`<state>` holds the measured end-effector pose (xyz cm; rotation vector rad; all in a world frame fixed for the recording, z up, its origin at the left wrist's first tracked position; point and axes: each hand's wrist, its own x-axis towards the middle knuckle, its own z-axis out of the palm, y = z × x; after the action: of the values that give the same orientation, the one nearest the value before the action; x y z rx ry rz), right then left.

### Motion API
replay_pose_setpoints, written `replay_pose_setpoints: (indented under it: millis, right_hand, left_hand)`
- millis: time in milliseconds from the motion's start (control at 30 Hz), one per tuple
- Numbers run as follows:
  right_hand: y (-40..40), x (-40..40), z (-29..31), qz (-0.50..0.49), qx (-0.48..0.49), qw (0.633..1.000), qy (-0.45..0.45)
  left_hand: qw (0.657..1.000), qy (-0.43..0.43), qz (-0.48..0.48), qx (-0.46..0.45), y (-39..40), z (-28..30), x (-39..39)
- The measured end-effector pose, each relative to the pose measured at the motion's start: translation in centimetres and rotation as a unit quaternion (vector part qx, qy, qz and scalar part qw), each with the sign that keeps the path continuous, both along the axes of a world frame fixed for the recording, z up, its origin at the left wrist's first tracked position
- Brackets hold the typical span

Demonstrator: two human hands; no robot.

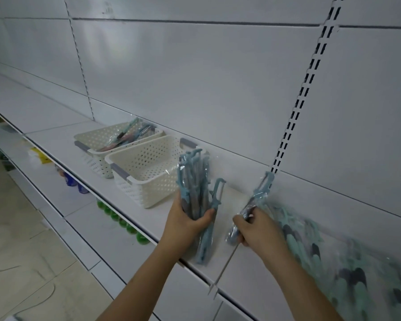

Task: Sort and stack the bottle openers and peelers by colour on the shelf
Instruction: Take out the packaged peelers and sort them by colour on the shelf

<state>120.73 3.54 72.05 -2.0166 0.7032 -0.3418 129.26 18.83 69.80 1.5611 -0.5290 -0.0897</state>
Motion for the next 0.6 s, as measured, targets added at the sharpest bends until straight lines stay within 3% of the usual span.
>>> replay_pose_setpoints:
  millis: [133, 267, 433, 533, 600]
  right_hand:
    - [2.0, -0.6, 0.6, 0.125, 0.135, 0.983, -0.01]
    - [2.4, 0.2, 0.3, 0.146, 0.033, 0.989, -0.008]
    - [1.3, 0.5, -0.5, 0.067, 0.033, 0.997, -0.009]
    - [0.7, 0.5, -0.1, 0.01, -0.035, 0.994, -0.099]
    - [1.0, 0.4, 0.6, 0.025, -0.082, 0.987, -0.137]
  left_hand:
    - [0.999, 0.027, -0.018, -0.013, -0.1, 0.2, 0.4]
    - [0.995, 0.083, -0.049, -0.036, -0.3, 0.5, 0.2]
    - [0.985, 0.164, -0.05, -0.025, 0.0, 0.8, 1.1]
    - [0.983, 0.171, -0.06, -0.037, -0.1, 0.9, 1.2]
    - [0.986, 0.142, -0.077, -0.027, -0.3, 0.9, 1.0]
